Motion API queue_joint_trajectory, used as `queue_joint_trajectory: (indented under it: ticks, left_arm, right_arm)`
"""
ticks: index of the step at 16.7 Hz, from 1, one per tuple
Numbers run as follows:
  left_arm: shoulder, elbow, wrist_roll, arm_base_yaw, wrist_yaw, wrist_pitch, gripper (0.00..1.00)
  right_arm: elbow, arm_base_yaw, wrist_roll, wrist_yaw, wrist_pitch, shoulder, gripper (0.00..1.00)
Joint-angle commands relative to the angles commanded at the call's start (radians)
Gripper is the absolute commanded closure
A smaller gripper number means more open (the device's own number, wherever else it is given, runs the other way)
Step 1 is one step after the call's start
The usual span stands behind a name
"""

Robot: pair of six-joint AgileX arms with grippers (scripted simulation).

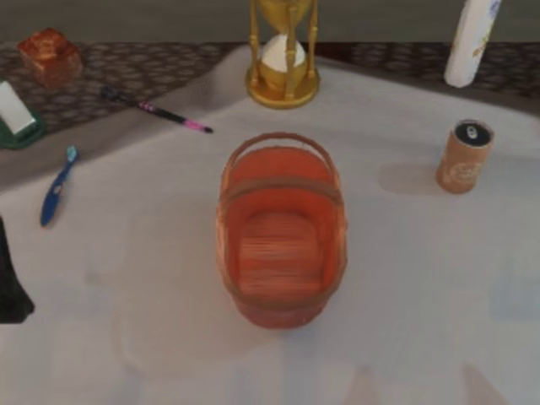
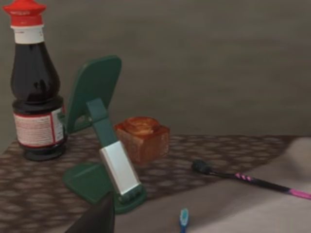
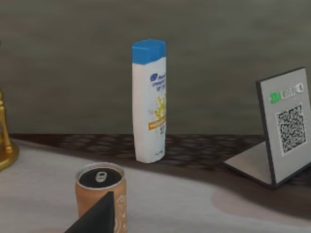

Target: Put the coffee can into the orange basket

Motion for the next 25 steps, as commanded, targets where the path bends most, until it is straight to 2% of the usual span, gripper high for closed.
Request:
queue_joint_trajectory:
  ticks: [5,9,13,25]
  left_arm:
    - [0.0,0.0,0.0,0.0,0.0,0.0,0.0]
    - [0.0,0.0,0.0,0.0,0.0,0.0,0.0]
    - [0.0,0.0,0.0,0.0,0.0,0.0,0.0]
    - [0.0,0.0,0.0,0.0,0.0,0.0,0.0]
  right_arm:
    - [0.06,0.0,-0.013,0.006,-0.038,0.06,0.0]
    - [0.284,0.011,-0.068,0.013,-0.179,0.287,0.0]
    - [0.633,0.039,-0.158,0.014,-0.397,0.666,0.0]
    - [1.866,0.148,-0.469,0.003,-1.137,2.009,0.0]
